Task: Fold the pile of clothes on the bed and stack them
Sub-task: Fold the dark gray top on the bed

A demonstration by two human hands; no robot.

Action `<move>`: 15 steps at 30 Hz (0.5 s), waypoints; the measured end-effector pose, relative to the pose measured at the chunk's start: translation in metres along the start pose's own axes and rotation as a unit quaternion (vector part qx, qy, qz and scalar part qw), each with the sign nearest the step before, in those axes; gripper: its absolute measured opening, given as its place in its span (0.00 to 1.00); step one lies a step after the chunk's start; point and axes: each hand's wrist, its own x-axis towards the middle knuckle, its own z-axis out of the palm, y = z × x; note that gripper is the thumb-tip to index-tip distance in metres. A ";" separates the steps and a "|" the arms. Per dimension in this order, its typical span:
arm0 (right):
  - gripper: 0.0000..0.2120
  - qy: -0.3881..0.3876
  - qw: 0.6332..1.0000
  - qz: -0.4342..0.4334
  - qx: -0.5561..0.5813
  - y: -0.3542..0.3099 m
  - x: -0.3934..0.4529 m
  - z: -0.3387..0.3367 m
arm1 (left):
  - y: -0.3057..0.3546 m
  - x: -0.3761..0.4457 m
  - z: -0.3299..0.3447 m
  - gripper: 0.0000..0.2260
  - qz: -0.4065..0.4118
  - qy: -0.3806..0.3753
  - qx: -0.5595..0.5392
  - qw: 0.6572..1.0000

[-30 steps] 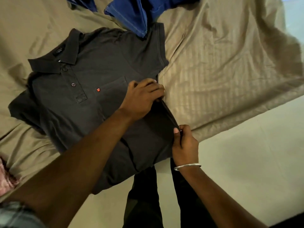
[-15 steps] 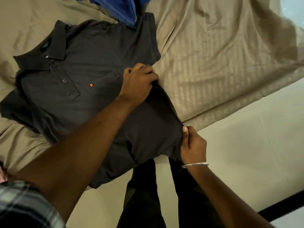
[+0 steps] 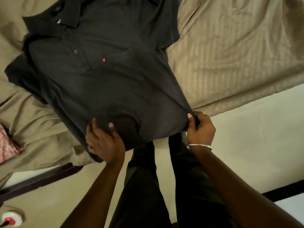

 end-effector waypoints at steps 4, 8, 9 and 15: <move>0.10 -0.030 0.999 -0.008 0.030 0.003 -0.009 -0.004 | -0.056 0.001 -0.022 0.30 -0.207 -0.054 0.002 0.977; 0.11 -0.074 0.992 0.019 0.102 -0.006 -0.015 -0.010 | -0.081 0.000 -0.035 0.22 -0.201 -0.085 -0.004 0.976; 0.10 -0.091 0.989 0.021 0.115 -0.007 -0.014 -0.011 | -0.084 0.001 -0.038 0.20 -0.192 -0.090 -0.002 0.977; 0.14 -0.154 0.985 0.028 0.071 0.002 -0.006 -0.019 | -0.082 0.006 -0.063 0.14 -0.257 0.048 -0.342 0.903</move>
